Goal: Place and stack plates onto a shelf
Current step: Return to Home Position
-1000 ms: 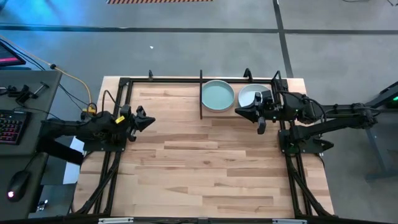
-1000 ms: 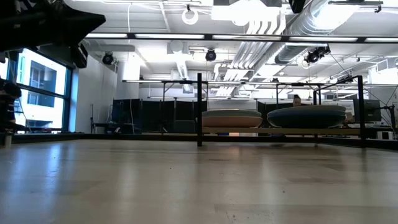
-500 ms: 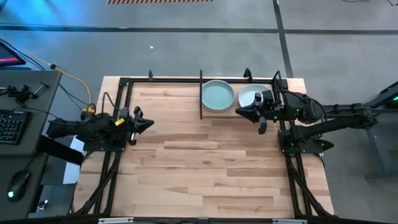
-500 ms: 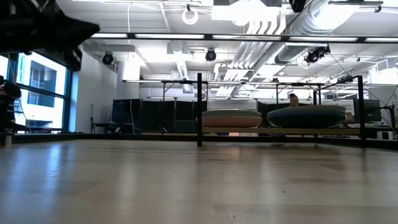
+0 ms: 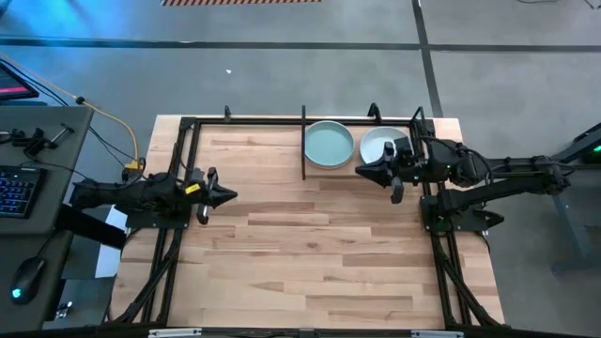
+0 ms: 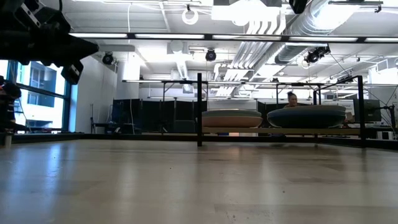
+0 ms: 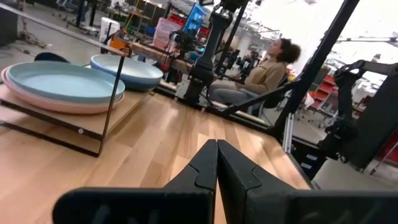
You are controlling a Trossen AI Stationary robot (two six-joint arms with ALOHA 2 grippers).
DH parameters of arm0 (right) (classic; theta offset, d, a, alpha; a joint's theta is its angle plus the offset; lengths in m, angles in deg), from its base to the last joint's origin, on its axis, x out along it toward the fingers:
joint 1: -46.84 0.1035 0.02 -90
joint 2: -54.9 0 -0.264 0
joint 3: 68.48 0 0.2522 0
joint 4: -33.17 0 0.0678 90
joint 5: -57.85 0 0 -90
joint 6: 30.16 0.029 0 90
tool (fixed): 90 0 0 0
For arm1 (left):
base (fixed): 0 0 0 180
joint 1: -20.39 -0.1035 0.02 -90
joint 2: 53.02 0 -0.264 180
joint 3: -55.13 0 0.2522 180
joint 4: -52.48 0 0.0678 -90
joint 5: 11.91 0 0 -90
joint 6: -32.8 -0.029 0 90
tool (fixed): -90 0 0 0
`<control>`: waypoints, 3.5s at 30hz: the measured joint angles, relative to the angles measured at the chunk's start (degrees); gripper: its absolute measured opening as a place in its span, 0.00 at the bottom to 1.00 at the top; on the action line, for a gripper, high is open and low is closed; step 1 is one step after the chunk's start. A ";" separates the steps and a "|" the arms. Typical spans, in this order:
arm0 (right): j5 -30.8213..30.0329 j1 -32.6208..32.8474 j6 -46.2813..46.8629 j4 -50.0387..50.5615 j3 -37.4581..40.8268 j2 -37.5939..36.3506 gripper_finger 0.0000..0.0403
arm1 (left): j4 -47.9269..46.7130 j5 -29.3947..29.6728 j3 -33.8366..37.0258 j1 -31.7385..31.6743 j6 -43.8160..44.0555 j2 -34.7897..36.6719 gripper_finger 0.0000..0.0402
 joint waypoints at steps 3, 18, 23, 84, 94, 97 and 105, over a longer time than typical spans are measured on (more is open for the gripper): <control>0.13 0.00 0.97 1.23 0.00 -0.09 0.00 | -0.23 -0.01 0.00 0.04 0.06 -0.58 0.00; -2.19 7.35 -5.32 8.37 2.52 -3.33 0.00 | -0.10 0.00 0.00 0.04 -0.52 -0.73 0.00; -2.32 9.10 -1.53 1.89 10.61 -7.65 0.00 | -0.09 0.00 0.00 0.04 -0.52 -0.73 0.00; 5.89 4.85 -13.88 13.13 28.02 -46.82 0.00 | -0.11 0.22 0.00 0.06 -0.51 -0.78 0.00; 6.72 4.84 -13.53 -3.31 38.73 -47.28 0.00 | -0.11 0.22 0.00 0.06 -0.52 -0.79 0.00; 5.81 4.59 -14.50 -14.98 45.35 -47.19 0.00 | -0.11 0.22 0.00 0.06 -0.52 -0.79 0.00; 6.58 2.04 -15.02 -10.50 46.92 -47.21 0.00 | -0.09 0.22 0.00 0.06 -0.50 -0.79 0.00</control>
